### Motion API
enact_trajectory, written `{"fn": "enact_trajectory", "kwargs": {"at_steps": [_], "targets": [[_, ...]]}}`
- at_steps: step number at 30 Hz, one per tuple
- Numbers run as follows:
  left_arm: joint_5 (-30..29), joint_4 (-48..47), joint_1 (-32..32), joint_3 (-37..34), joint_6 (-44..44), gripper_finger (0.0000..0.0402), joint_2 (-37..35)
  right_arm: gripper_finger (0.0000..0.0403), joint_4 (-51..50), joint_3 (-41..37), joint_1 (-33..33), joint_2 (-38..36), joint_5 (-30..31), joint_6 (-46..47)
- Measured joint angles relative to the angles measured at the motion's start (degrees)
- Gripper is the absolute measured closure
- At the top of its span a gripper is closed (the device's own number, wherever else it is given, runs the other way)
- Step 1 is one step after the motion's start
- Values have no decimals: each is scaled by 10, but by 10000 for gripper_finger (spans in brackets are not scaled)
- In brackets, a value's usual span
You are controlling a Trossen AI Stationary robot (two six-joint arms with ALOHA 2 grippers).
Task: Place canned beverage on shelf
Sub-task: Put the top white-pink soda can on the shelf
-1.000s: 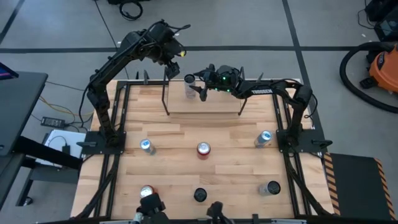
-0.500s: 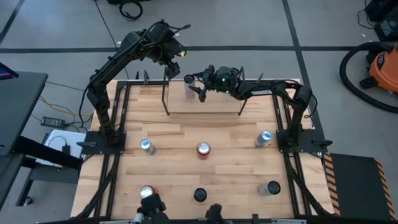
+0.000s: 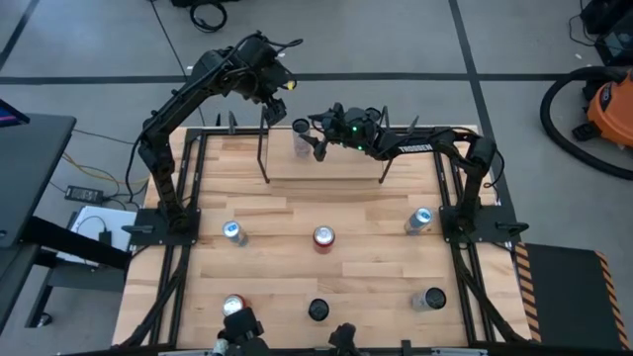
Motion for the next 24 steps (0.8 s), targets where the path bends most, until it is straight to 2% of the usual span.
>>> {"fn": "enact_trajectory", "kwargs": {"at_steps": [5,9,24], "targets": [[0,0,0,0,0,111,0,75,-4,0,0,0,-7,10],[0,0,0,0,0,111,0,81,-14,0,0,0,17,10],[0,4,0,0,1,111,0,86,-16,0,0,-1,2,16]]}}
